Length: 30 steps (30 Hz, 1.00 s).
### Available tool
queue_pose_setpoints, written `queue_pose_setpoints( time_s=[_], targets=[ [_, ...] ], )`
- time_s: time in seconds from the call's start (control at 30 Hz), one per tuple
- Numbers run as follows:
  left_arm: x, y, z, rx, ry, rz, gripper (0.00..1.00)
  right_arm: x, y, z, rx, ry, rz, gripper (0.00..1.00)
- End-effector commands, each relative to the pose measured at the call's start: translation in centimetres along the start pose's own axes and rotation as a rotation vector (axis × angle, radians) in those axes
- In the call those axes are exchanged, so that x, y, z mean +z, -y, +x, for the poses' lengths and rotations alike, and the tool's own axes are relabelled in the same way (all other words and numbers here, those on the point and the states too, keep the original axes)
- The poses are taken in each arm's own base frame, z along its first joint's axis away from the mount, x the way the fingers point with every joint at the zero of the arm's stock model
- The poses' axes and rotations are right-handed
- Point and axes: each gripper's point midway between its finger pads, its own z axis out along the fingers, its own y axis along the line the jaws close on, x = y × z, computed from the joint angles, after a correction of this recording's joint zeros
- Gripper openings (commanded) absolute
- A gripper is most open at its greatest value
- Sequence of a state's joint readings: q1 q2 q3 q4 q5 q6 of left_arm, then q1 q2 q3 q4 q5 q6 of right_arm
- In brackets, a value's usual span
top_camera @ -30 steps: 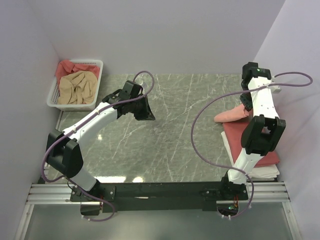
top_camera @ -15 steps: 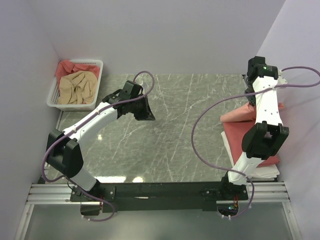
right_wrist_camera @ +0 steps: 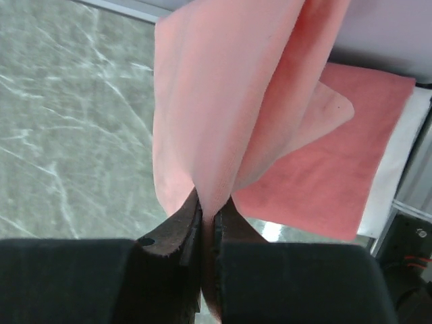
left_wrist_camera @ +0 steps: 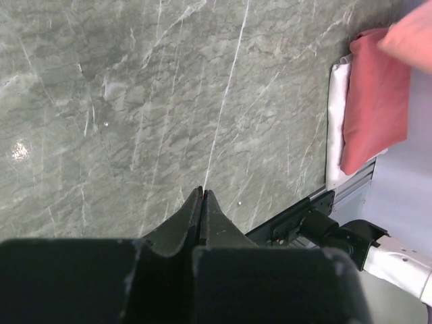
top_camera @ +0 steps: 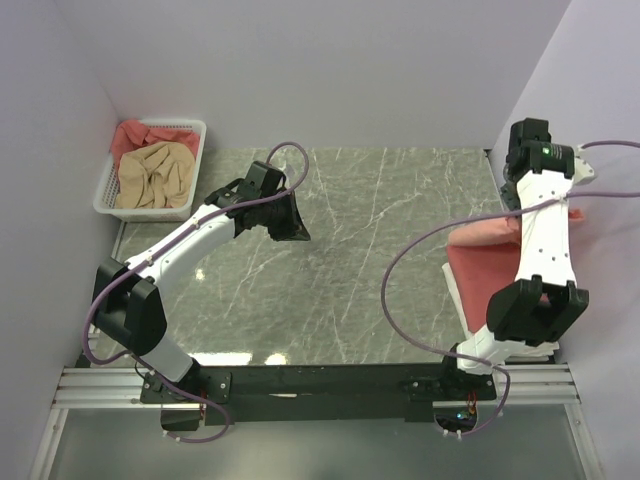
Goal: Fold and stack the t-shirts
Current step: Neatly place the folded tshirt to the corner, then reset both grippers
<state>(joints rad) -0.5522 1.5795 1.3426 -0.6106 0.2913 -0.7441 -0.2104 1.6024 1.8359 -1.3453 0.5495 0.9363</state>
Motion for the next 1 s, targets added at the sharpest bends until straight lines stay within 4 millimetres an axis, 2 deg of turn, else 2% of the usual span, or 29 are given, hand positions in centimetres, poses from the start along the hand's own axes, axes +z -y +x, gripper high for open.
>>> queue_pose_setpoints(
  time_s=[0.0, 0.07, 0.1, 0.13, 0.17, 0.2, 0.33, 0.4, 0.47, 0.5, 0.73, 0.83, 0.87, 0.9, 0.97],
  targets=[
    [-1.1, 1.0, -0.3, 0.029, 0.032, 0.044, 0.01, -1.0, 4.9, 1.3, -0.032, -0.007, 0.082, 0.0],
    [-1.0, 0.9, 0.2, 0.031, 0.022, 0.049, 0.01, -0.6, 5.8, 2.8, -0.016, -0.036, 0.085, 0.0],
    [-0.9, 1.0, 0.2, 0.033, 0.024, 0.054, 0.01, -0.1, 6.6, 4.1, -0.021, -0.056, 0.078, 0.13],
    [-0.7, 0.9, 0.6, 0.035, 0.015, 0.055, 0.01, 0.0, 7.0, 5.0, -0.028, -0.07, 0.069, 0.36],
    [-0.6, 1.0, 0.9, 0.037, 0.009, 0.06, 0.01, 0.2, 7.6, 5.9, -0.028, -0.092, 0.069, 0.73],
    [-0.5, 1.1, 1.0, 0.044, 0.01, 0.069, 0.01, 0.2, 9.0, 7.0, -0.031, -0.104, 0.077, 0.83],
    [-0.4, 0.8, 1.9, 0.042, 0.004, 0.075, 0.01, -1.1, 11.4, 7.3, -0.023, -0.053, 0.035, 0.85],
    [-0.6, 0.9, 1.9, 0.04, 0.01, 0.079, 0.01, -2.4, 11.7, 6.4, 0.015, -0.011, -0.027, 0.86],
    [-1.2, 0.9, 1.8, 0.043, 0.027, 0.078, 0.01, -3.4, 11.0, 6.3, 0.001, -0.002, -0.126, 0.86],
    [-1.5, 1.0, 1.7, 0.044, 0.035, 0.076, 0.02, -3.6, 9.8, 6.7, 0.0, -0.026, -0.197, 0.86],
    [-3.8, 0.5, 0.8, 0.058, 0.128, 0.039, 0.1, -5.1, 6.5, 8.8, -0.071, -0.039, -0.393, 0.88],
    [-4.8, 0.3, 0.3, 0.058, 0.18, 0.024, 0.13, -7.2, 3.8, 11.1, -0.153, -0.03, -0.502, 0.89],
    [-5.1, 0.0, 0.0, 0.055, 0.208, 0.011, 0.14, -7.5, 3.1, 12.3, -0.184, -0.042, -0.526, 0.89],
    [-5.6, -0.2, -0.1, 0.05, 0.231, 0.006, 0.16, -9.1, 1.5, 13.9, -0.226, -0.058, -0.616, 0.89],
    [-6.0, -1.0, -0.5, 0.037, 0.28, -0.027, 0.18, -10.4, -0.4, 15.9, -0.259, -0.073, -0.702, 0.9]
  ],
)
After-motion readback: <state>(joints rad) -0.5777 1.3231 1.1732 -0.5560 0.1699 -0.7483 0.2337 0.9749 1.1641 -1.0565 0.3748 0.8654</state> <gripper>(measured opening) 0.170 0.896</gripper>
